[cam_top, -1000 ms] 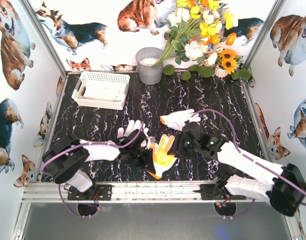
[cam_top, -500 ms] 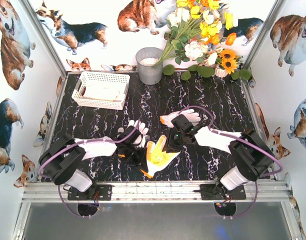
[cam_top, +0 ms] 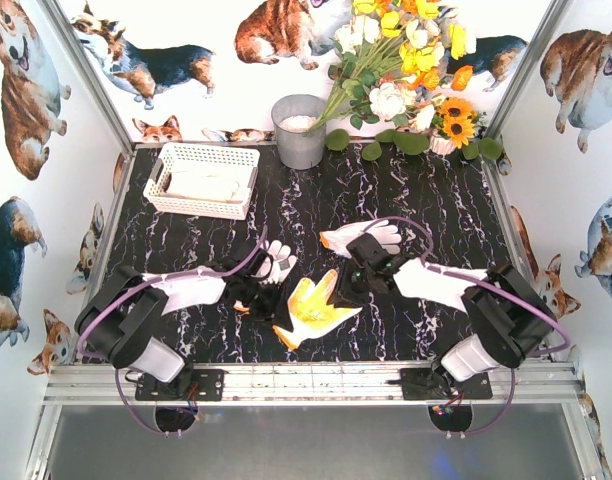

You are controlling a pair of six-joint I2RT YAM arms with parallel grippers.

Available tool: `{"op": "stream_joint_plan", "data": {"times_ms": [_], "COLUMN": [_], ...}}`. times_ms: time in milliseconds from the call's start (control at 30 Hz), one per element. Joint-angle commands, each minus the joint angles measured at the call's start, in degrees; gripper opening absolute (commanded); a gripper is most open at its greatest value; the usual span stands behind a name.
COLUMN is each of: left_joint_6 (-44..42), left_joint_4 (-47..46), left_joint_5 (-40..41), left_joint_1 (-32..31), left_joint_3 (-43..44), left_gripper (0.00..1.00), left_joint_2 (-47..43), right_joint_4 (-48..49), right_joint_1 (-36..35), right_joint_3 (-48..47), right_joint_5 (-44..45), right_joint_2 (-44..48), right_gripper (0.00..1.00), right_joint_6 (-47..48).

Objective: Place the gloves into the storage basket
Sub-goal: Pick up the glove from the center of the board.

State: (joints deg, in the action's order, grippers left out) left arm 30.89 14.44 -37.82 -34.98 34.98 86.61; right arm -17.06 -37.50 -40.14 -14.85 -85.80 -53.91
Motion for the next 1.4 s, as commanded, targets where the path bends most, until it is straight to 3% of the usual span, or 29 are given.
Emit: {"op": "stream_joint_plan", "data": {"times_ms": [0,133,300,400,500,600,700,900,1133,1367], "left_joint_6": [5.01,10.13,21.19,24.80,25.44,23.95,20.17,7.26,-13.74,-25.32], "left_joint_4": [-8.49,-14.56,-29.47,-34.97,-35.29,-30.08,-22.47,-8.75,11.84,16.19], "left_joint_5": [-2.24,-0.16,2.55,4.54,7.17,9.29,10.19,4.41,8.44,10.02], "left_joint_1": [0.44,0.44,0.16,-0.70,-1.20,-1.02,-0.32,2.44,3.37,3.63], "left_joint_3": [-3.58,-7.65,-14.77,-16.33,-16.09,-14.83,-12.61,-5.18,7.54,14.84], "left_gripper": [0.38,0.42,0.41,0.38,0.28,0.14,0.06,0.03,0.00,0.00], "left_joint_2": [-2.75,-6.20,-9.62,-11.00,-11.49,-12.55,-13.66,-10.86,-6.02,-4.73], "right_joint_4": [-4.07,-5.39,-7.79,-7.19,-6.98,-7.82,-7.54,-6.90,8.35,18.30], "right_joint_1": [-0.21,-0.17,-0.30,-0.30,-0.30,-0.30,-0.30,-0.46,-0.28,1.30], "right_joint_3": [4.28,6.02,7.57,8.47,8.31,7.69,7.49,4.93,3.40,-4.04], "right_joint_5": [7.05,11.48,16.14,16.35,15.76,15.53,14.74,7.62,-5.10,-14.67], "right_joint_2": [3.35,7.00,10.52,11.35,11.42,13.47,18.25,21.37,20.44,11.36], "right_gripper": [0.27,0.27,0.27,0.27,0.27,0.29,0.36,0.45,0.51,0.54], "right_joint_6": [-3.67,-6.81,-9.35,-9.87,-9.10,-6.61,-2.17,12.56,24.02,28.24]}}
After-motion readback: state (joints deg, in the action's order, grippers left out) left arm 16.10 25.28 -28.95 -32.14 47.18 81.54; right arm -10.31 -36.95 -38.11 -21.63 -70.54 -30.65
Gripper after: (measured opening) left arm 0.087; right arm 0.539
